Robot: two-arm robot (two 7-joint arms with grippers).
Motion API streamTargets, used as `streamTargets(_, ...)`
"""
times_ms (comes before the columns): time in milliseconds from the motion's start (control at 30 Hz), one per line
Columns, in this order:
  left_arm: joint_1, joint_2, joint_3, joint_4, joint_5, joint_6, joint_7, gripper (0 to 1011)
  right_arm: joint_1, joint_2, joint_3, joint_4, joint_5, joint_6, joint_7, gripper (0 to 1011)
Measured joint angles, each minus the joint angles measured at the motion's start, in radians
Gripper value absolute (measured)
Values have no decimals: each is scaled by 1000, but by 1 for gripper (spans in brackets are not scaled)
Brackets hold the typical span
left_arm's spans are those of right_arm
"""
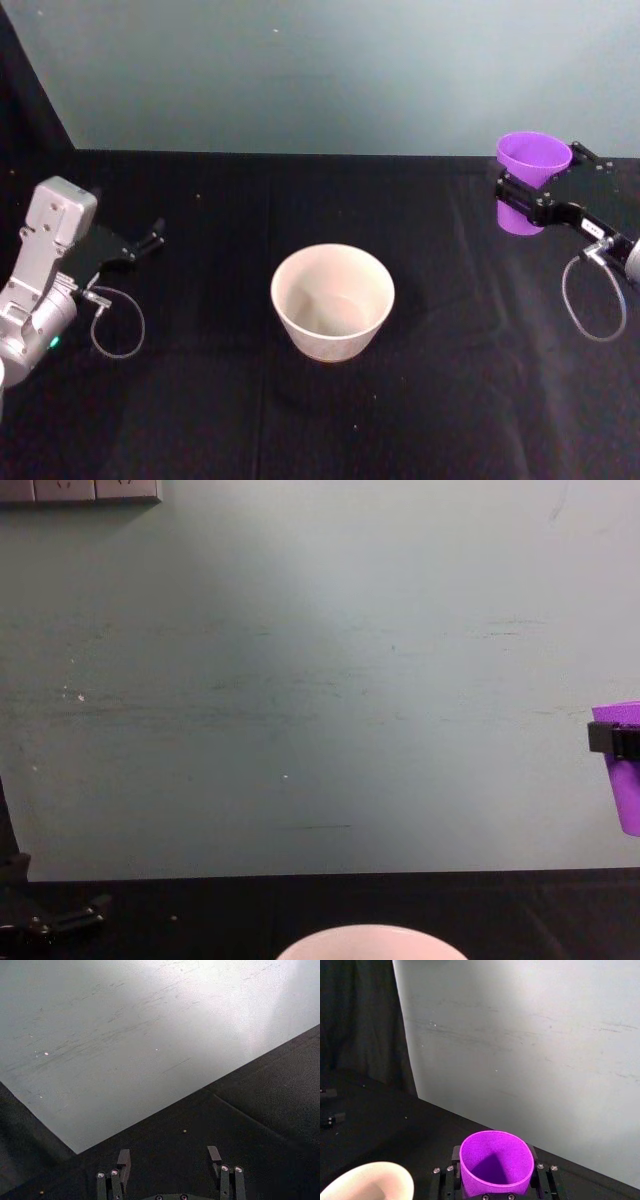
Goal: Pick up the cup and pour the mung beans from the cup into the bowl.
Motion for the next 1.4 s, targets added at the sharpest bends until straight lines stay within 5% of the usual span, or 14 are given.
streamTargets(1400, 0, 0, 0, 0, 0, 0, 0, 1000, 0, 0, 0, 0, 0, 0, 0, 742)
